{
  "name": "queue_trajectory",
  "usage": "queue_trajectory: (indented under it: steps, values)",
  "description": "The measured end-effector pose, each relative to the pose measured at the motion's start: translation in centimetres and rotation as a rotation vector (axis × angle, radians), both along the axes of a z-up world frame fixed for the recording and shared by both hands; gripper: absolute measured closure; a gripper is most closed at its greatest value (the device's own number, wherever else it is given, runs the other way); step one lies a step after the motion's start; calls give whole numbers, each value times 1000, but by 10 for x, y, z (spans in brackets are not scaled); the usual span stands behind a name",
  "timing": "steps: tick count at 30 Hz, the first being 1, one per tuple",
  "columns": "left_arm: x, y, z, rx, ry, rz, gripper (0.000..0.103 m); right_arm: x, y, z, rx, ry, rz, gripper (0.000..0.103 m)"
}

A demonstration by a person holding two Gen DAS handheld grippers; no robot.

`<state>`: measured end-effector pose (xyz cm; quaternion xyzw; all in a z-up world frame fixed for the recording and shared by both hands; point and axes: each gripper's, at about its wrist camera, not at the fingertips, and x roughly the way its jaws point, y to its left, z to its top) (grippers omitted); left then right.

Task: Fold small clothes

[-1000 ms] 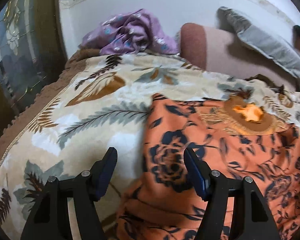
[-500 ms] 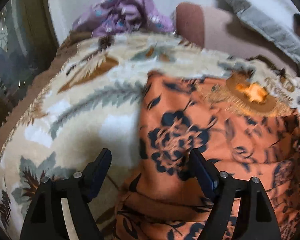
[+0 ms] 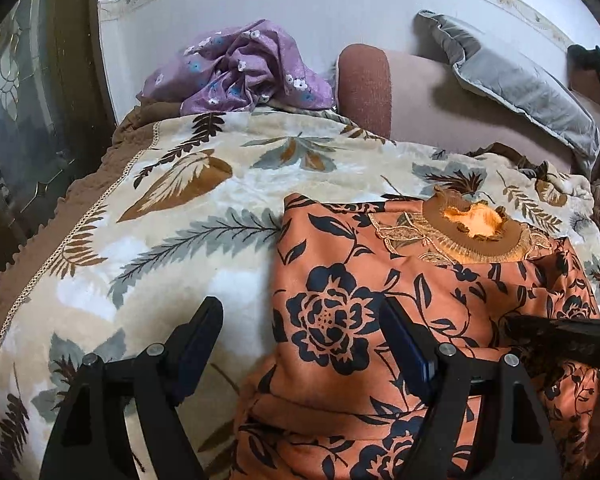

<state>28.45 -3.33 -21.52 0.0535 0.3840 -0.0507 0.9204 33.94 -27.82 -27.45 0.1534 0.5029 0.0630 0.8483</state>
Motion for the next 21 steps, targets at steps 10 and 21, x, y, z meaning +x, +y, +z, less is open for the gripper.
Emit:
queue_trajectory:
  steps: [10, 21]
  values:
    - [5, -9, -15, 11, 58, -13, 22, -43, -84, 6, -133, -3, -171, 91]
    - [11, -16, -41, 37, 155, -21, 22, -42, -108, -5, -81, 2, -209, 91]
